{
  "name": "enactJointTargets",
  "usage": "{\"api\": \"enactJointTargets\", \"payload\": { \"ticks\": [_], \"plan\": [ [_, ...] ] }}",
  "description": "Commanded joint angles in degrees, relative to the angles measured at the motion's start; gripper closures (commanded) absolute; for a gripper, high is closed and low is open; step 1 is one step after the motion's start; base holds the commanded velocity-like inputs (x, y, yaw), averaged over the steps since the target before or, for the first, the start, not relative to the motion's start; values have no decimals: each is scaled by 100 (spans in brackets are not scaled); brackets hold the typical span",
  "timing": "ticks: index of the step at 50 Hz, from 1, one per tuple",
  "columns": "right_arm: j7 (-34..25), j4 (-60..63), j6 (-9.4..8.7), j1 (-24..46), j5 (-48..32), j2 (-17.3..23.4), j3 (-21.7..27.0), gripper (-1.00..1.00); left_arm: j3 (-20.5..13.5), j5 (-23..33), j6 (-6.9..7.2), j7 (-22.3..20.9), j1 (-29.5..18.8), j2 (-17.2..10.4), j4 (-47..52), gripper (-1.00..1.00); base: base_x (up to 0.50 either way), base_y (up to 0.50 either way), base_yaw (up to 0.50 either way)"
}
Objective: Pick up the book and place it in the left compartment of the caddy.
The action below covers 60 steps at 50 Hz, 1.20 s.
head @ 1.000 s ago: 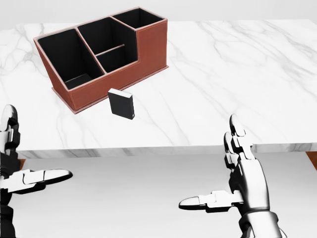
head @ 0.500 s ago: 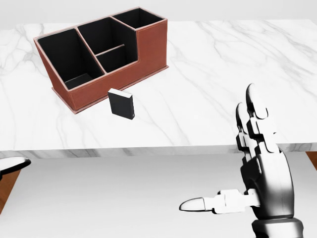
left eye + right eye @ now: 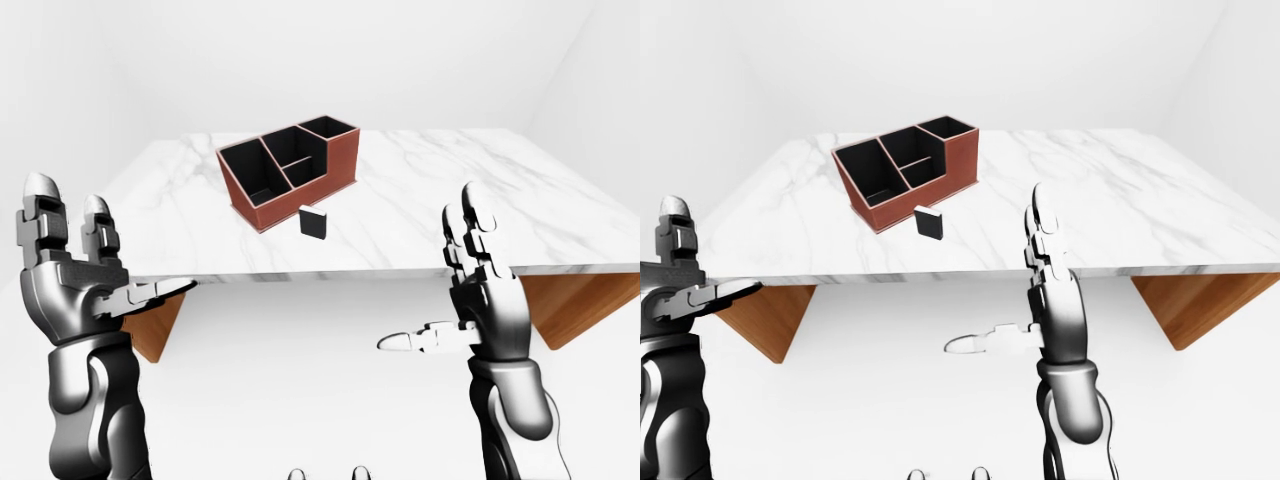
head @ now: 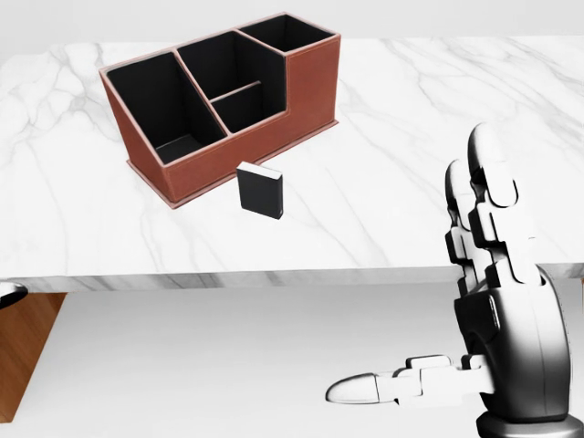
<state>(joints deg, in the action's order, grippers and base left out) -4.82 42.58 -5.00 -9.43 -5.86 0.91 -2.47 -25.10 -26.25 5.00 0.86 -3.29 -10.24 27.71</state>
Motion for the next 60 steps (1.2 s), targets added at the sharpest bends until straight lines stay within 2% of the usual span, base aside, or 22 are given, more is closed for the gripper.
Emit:
{"api": "enactJointTargets", "payload": {
  "ticks": [1, 40, 49, 60],
  "plan": [
    [-21, 40, 0, -14, -23, -26, -28, -100, -80, -66, 0, -9, -15, -49, -110, -100, 0, 50, 0],
    [14, 68, 0, 14, 24, -18, -137, -100, -114, -101, 0, 9, -9, -100, -85, -100, 0, 50, 0],
    [-26, -4, 0, 89, 189, -43, -181, -100, -149, -143, 0, 43, -36, -129, -19, -100, 0, 0, 0],
    [35, 67, 0, 62, 326, -30, -102, -100, -164, -178, 0, 56, -17, -135, 45, -100, 47, 0, 0]
  ]
}}
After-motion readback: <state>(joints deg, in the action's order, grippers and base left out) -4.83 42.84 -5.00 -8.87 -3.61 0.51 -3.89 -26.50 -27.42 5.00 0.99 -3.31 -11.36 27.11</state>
